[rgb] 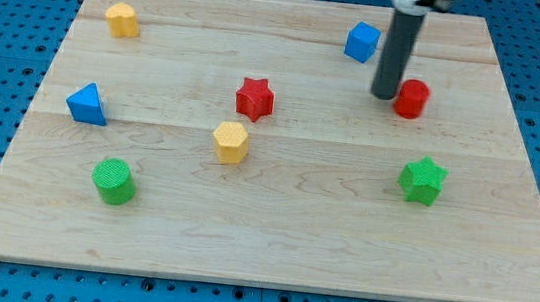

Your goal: Slide yellow hexagon up towards top

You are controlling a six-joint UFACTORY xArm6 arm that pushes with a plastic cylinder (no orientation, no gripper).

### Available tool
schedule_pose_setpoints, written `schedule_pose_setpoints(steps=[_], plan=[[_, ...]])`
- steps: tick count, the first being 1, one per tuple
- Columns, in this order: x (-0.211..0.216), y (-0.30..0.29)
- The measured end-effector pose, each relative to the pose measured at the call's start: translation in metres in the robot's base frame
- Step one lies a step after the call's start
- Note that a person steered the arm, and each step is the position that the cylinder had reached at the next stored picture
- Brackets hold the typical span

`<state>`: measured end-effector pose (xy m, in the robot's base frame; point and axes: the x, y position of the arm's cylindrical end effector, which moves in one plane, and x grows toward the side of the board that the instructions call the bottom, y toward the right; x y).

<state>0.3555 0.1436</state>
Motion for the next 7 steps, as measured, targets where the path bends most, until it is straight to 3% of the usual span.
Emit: schedule_pose_setpoints(steps=[1,2,3,6,7], plan=[[0.003,-0.039],[0.051,-0.08],[0.116,-0.07],[0.138,-0.09],[0.147,-0.183]])
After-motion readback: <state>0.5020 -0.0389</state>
